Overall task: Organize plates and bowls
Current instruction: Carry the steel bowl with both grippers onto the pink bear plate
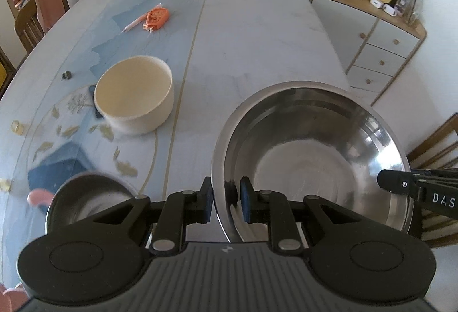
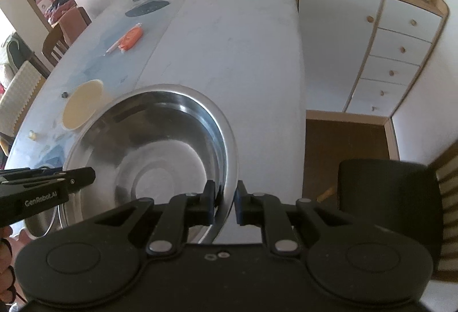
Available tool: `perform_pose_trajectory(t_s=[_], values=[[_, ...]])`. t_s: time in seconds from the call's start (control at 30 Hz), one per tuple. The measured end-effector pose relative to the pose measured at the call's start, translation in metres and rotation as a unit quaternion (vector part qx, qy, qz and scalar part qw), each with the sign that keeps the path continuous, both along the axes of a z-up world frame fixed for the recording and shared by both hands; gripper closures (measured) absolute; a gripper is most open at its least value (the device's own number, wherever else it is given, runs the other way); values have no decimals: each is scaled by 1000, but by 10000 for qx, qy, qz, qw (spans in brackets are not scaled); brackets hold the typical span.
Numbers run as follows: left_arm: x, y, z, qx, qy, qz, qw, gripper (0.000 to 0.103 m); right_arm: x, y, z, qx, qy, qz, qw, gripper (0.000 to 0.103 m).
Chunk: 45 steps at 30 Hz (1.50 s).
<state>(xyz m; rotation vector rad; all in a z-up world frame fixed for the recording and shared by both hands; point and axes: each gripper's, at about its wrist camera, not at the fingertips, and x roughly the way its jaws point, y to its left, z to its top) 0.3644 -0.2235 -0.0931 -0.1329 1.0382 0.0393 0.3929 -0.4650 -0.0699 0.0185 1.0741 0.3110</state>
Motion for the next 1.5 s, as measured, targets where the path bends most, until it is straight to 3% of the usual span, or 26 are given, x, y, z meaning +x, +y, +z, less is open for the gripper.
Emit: perform_pose_trajectory(t_s=[0.4,0.87,1.5], values=[[-95,4,8,-44,-62,-636,9979,84,-108,1,10,33,-6,-499,9987,90],[-171,-1,-20,170,130,-1435,9894,84,-204,-2,-15,70,240,-989,9948,90],[-203,-1,-61,255,325,-1770,9833,84,-238,0,-54,128,477,-1102,9927,90]])
